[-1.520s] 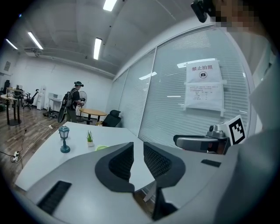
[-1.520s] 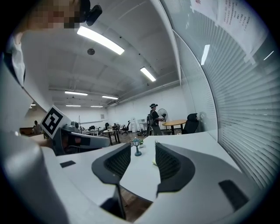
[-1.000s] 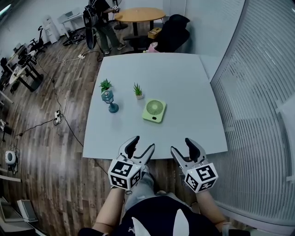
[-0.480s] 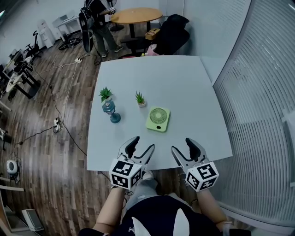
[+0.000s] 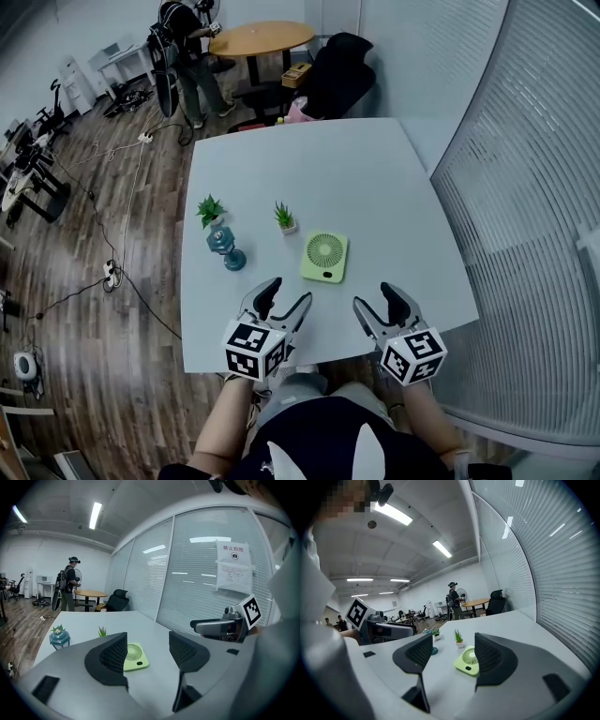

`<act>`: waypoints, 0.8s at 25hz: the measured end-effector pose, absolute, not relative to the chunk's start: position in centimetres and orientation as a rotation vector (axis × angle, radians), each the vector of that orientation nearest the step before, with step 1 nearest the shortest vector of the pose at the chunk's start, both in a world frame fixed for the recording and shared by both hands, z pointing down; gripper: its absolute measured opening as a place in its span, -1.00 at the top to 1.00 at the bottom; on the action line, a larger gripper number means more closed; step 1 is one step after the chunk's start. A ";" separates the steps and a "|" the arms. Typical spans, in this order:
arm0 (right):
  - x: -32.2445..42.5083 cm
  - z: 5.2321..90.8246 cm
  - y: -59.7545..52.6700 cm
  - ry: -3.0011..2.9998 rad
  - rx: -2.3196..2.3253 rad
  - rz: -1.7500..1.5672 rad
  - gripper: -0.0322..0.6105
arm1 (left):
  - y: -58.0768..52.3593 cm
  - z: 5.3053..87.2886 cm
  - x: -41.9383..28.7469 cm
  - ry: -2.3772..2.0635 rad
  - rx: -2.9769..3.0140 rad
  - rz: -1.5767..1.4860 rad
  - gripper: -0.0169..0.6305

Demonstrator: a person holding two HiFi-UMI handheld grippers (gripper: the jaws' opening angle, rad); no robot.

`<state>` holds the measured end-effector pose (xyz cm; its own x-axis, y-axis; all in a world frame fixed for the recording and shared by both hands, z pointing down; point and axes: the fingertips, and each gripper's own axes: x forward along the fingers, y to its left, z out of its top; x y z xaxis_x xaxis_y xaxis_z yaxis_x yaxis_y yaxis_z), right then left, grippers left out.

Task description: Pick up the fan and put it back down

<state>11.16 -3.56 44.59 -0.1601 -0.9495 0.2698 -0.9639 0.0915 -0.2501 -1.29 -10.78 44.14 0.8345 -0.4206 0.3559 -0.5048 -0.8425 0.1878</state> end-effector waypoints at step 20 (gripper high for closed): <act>13.8 48.0 -8.7 -2.220 2.035 0.715 0.07 | -16.9 47.2 1.1 -0.609 2.714 0.574 0.11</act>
